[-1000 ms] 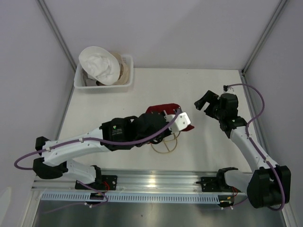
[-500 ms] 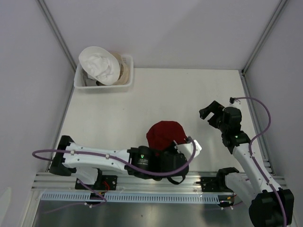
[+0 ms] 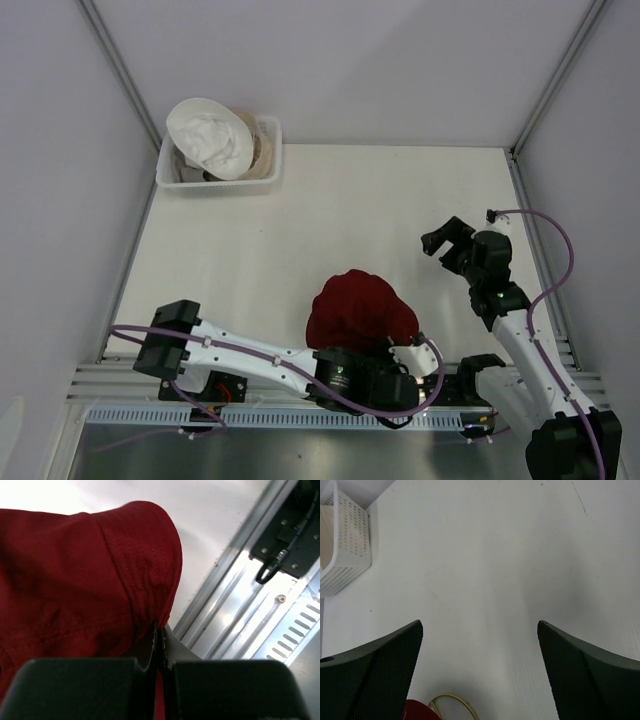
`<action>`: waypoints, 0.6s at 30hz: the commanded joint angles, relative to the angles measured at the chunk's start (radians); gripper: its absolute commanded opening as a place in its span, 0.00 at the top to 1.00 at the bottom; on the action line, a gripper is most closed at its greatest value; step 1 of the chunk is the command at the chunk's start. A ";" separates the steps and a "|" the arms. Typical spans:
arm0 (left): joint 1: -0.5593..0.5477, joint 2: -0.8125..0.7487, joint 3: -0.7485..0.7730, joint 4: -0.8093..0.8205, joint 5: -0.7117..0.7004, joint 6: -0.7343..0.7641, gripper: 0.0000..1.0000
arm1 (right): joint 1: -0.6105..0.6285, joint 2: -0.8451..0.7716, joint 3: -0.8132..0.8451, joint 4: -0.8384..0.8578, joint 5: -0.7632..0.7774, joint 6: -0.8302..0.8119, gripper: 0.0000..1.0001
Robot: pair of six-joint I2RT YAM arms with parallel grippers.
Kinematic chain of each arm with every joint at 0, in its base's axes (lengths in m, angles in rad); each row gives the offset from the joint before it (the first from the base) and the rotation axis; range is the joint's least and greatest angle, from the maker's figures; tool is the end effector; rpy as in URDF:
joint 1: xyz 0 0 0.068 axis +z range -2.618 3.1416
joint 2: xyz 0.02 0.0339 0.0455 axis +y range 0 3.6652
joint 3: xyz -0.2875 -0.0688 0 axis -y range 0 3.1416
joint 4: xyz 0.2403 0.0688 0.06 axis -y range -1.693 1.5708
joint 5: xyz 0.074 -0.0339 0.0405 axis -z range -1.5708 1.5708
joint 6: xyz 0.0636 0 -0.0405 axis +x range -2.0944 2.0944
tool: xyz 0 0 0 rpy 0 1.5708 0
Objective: Stack the hats
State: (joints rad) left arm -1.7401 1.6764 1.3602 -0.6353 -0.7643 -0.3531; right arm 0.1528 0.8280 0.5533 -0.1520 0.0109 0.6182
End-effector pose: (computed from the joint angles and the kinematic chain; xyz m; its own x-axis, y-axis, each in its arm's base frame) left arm -0.0184 -0.3691 0.2841 -0.1407 0.6583 -0.7395 0.7786 0.5350 0.3280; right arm 0.1962 0.0295 0.2609 -0.4159 0.5223 -0.7445 0.1210 0.8431 0.5239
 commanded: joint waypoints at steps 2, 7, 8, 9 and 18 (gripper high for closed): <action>-0.003 -0.010 -0.058 0.157 0.103 0.052 0.99 | -0.002 -0.018 0.000 0.017 0.004 0.000 0.01; -0.003 0.009 -0.079 0.220 0.174 0.098 0.99 | -0.001 -0.020 -0.013 0.022 0.000 -0.003 0.01; -0.003 0.019 -0.064 0.206 0.174 0.098 0.99 | -0.002 -0.015 -0.013 0.025 0.001 -0.005 0.01; -0.003 0.020 -0.062 0.200 0.171 0.100 0.99 | -0.002 -0.013 -0.013 0.025 -0.027 -0.005 0.01; 0.143 -0.026 -0.159 0.221 0.252 -0.009 0.90 | -0.001 -0.035 0.003 0.029 -0.092 -0.035 0.00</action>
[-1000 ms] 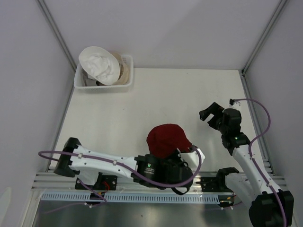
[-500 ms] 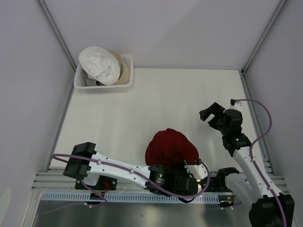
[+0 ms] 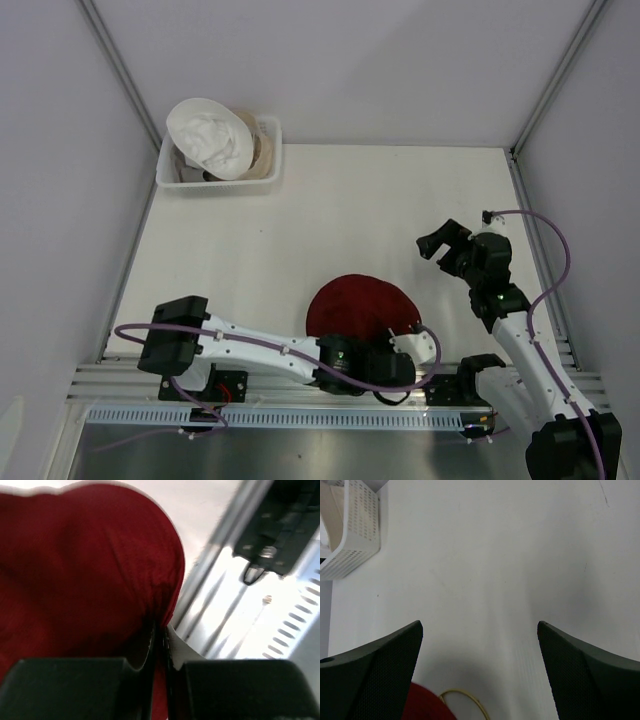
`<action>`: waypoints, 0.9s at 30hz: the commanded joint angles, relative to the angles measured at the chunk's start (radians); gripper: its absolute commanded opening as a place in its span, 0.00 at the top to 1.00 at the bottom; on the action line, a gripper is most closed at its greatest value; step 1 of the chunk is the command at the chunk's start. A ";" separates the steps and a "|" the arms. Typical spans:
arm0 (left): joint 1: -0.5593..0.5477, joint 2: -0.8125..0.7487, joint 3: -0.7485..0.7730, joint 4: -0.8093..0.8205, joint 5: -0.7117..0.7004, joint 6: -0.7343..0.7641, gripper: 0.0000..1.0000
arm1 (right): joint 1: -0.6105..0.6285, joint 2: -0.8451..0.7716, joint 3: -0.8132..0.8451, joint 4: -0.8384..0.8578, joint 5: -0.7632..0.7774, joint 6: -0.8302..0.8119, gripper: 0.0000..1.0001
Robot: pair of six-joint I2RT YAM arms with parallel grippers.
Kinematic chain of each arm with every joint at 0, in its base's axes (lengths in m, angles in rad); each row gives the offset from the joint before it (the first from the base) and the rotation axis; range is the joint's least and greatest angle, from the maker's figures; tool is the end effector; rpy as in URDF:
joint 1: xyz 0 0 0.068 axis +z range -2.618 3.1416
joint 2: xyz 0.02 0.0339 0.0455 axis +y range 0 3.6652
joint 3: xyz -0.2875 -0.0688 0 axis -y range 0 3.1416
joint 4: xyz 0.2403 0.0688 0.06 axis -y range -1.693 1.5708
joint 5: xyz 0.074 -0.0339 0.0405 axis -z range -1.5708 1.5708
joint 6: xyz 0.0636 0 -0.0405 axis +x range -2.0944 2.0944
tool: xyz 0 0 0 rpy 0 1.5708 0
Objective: Stack the hats
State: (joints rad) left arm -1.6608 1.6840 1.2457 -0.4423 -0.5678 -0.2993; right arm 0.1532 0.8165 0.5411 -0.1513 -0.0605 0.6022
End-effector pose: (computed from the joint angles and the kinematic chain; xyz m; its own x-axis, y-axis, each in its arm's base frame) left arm 0.0002 -0.3783 0.2531 -0.1904 0.6557 -0.7307 0.8522 0.4799 0.2085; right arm 0.1930 0.0337 0.2585 -0.4542 0.5020 -0.7360 0.0613 0.8418 0.5363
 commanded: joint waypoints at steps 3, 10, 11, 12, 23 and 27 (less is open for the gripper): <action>0.114 -0.069 -0.101 0.085 0.062 -0.043 0.91 | -0.001 -0.028 0.014 0.029 -0.007 -0.016 0.01; 0.185 -0.066 -0.127 0.145 0.052 0.043 0.93 | -0.001 -0.028 0.031 0.022 0.028 -0.019 0.01; 0.215 -0.060 -0.123 0.152 0.062 0.052 0.93 | -0.003 -0.028 0.033 0.027 0.033 -0.019 0.00; 0.234 -0.057 -0.121 0.158 0.075 0.057 0.94 | -0.003 -0.027 0.033 0.032 0.040 -0.019 0.01; 0.499 -0.035 -0.074 0.254 0.201 0.209 0.95 | -0.001 0.090 0.118 0.081 0.050 -0.021 0.01; 0.555 -0.007 -0.029 0.261 0.255 0.255 0.91 | -0.001 0.139 0.151 0.113 0.056 -0.021 0.01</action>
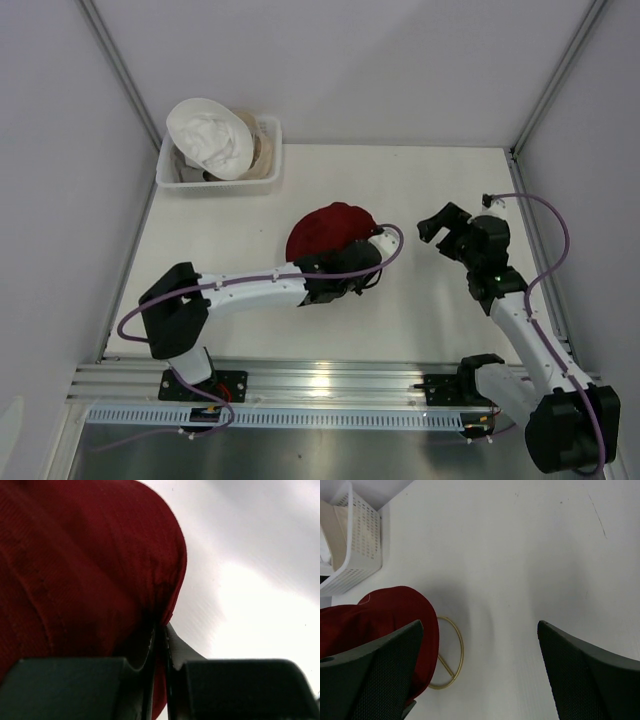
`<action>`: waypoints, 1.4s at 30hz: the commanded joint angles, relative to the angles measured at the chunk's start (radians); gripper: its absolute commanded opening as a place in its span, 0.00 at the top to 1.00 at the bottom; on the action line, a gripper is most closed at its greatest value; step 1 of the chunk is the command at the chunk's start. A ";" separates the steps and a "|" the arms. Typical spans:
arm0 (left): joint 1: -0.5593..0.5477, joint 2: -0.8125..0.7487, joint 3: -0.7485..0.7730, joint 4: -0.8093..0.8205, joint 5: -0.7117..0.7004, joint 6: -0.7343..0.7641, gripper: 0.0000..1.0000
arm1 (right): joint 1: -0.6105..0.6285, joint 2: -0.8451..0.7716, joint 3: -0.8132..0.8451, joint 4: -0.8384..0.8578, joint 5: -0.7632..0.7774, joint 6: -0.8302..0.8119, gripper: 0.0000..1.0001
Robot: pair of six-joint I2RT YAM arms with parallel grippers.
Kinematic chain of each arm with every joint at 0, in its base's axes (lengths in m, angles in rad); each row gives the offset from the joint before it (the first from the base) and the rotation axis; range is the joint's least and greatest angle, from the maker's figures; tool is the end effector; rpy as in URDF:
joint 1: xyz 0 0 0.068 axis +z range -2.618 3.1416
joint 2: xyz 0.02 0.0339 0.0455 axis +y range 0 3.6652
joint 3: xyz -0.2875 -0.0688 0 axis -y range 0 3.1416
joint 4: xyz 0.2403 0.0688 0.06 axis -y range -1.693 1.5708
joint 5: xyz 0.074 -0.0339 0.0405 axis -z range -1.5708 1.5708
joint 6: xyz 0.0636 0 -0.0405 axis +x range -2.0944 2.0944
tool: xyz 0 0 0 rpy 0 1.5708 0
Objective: Stack the hats
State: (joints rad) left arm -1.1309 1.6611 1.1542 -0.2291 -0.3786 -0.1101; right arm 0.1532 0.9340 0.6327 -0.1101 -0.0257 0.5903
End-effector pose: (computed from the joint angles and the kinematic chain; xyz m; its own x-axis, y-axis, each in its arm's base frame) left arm 0.1847 -0.3372 0.2463 -0.3637 0.5330 -0.7639 0.6883 0.7064 0.1652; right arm 0.2196 0.0356 0.2756 -0.4262 0.4972 -0.7557 0.0739 0.8518 0.5187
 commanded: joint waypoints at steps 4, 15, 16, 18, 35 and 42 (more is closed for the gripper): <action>0.045 0.011 0.085 0.030 0.139 0.099 0.72 | -0.001 0.069 0.102 0.058 0.014 -0.024 0.01; 0.028 -0.252 0.087 -0.147 0.472 -0.002 0.00 | -0.007 0.006 0.173 -0.080 0.023 -0.101 0.01; 0.029 -0.282 0.088 -0.148 0.513 -0.006 0.01 | -0.010 0.002 0.177 -0.091 0.024 -0.106 0.01; 0.028 -0.366 0.101 -0.145 0.537 -0.023 0.01 | -0.017 -0.006 0.200 -0.117 0.024 -0.109 0.01; 0.900 -0.292 0.238 -0.099 0.383 -0.435 0.01 | 0.115 0.172 0.329 0.001 -0.134 -0.211 0.01; 1.182 -0.062 0.346 -0.011 0.368 -0.453 0.00 | 0.120 0.287 0.424 -0.010 -0.079 -0.231 0.01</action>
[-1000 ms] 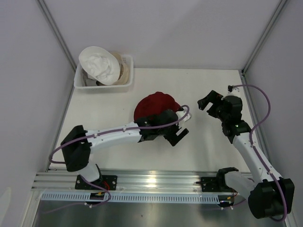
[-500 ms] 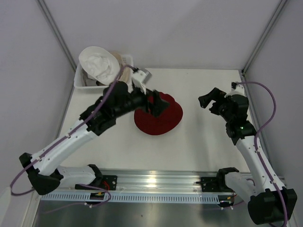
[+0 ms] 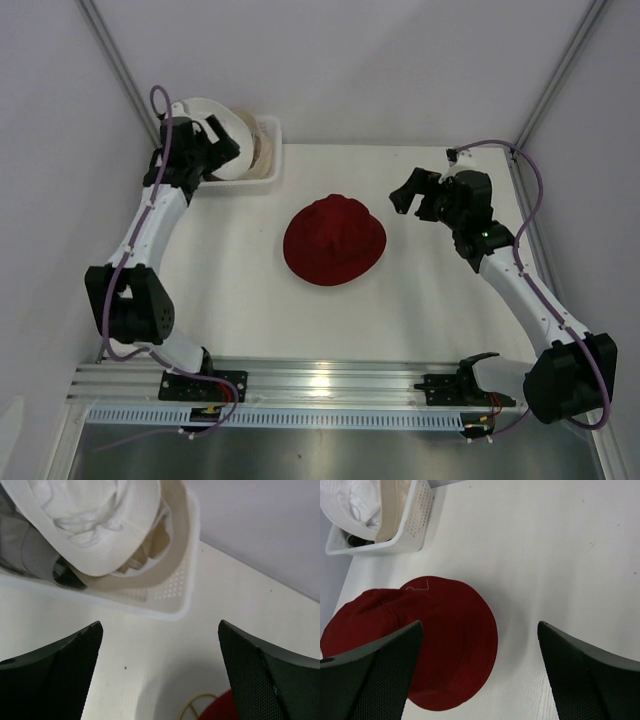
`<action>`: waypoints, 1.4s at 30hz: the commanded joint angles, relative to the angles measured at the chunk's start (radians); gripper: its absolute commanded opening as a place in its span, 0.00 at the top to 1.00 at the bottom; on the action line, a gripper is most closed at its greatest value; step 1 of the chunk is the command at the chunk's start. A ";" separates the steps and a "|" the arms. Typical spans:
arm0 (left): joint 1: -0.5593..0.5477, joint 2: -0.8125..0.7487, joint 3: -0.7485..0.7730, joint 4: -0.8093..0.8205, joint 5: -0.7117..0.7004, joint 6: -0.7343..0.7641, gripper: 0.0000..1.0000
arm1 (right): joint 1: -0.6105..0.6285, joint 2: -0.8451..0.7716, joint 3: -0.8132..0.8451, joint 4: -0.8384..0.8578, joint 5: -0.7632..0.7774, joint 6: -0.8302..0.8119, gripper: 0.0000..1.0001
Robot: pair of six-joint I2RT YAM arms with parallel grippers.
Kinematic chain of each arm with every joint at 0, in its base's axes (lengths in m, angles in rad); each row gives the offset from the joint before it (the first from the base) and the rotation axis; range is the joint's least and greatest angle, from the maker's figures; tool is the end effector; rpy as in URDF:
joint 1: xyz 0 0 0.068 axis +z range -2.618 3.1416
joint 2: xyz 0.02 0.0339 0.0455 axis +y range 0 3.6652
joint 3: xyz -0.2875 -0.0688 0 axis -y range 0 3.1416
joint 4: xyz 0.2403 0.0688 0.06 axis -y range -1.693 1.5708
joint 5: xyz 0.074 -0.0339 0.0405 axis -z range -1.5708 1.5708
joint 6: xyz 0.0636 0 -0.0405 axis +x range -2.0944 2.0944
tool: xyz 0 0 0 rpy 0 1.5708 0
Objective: Stack the hats
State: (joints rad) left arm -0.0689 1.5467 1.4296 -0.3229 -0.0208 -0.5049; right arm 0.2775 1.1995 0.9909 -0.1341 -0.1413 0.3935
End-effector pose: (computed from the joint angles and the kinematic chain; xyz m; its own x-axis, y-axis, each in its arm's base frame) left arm 0.3824 -0.0251 0.3738 -0.3961 -0.4574 -0.7961 -0.1617 0.8883 -0.4299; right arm 0.2786 0.0887 0.3443 -0.4514 0.2661 -0.8517 -0.2444 0.8811 0.4048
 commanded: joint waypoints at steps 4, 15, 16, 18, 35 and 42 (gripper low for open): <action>0.259 0.160 0.041 0.290 0.229 -0.116 0.07 | -0.006 0.057 0.086 0.033 0.035 -0.039 0.01; 0.316 0.504 0.319 0.257 0.194 -0.090 0.12 | -0.011 0.207 0.201 0.022 0.085 -0.059 0.01; 0.317 0.525 0.357 0.243 0.185 -0.099 0.13 | -0.011 0.216 0.213 0.019 0.083 -0.055 0.01; 0.322 0.570 0.371 0.251 0.165 -0.130 0.16 | -0.011 0.241 0.239 0.001 0.088 -0.042 0.01; 0.290 0.403 0.264 0.467 0.283 0.164 0.99 | -0.014 0.268 0.316 0.018 0.095 -0.028 0.01; 0.103 0.112 0.080 0.414 0.294 0.586 0.99 | -0.015 0.233 0.299 -0.027 0.095 -0.041 0.01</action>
State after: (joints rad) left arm 0.1345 1.8259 1.5433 0.0353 0.2199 -0.1688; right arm 0.2680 1.4651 1.2591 -0.1528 -0.0498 0.3645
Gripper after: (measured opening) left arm 0.011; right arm 0.993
